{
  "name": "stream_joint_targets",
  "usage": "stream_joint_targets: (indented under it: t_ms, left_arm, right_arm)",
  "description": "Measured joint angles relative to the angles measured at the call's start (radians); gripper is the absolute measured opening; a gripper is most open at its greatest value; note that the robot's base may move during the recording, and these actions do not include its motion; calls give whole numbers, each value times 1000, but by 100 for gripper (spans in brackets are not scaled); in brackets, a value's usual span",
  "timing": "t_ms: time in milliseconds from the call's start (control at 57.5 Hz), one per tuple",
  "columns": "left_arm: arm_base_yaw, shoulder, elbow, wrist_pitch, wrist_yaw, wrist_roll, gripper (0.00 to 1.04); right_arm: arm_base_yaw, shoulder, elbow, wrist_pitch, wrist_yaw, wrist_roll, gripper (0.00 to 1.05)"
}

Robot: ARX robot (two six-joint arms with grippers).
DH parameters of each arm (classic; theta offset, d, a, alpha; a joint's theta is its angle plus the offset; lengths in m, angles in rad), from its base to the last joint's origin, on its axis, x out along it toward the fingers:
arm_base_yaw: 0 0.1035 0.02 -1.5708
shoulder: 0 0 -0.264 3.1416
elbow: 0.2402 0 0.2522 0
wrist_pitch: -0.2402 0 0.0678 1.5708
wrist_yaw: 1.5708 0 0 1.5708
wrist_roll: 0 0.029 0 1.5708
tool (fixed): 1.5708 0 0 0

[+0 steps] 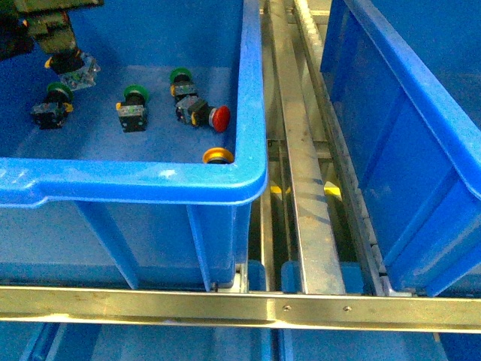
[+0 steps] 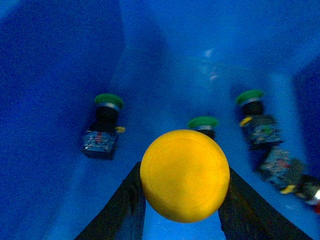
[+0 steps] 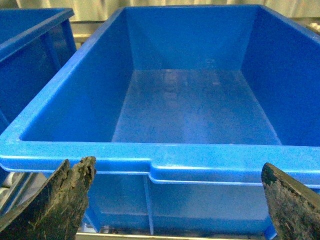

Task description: Pick red and yellow buttons and place in box

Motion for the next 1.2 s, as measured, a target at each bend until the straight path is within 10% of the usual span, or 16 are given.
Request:
stream_joint_targets:
  t_ms: [435,783,1200]
  left_arm:
    - [12,-228,-243,480,595,-476,33]
    - [-219,70,-23,769,789,-773,33]
    - [-248,134,-45,971,847,-1004,32]
  right_arm:
    - [0,0,0,0,0,0,99]
    - [0,0,0,0,0,0,99]
    - [0,0,0,0,0,0,99]
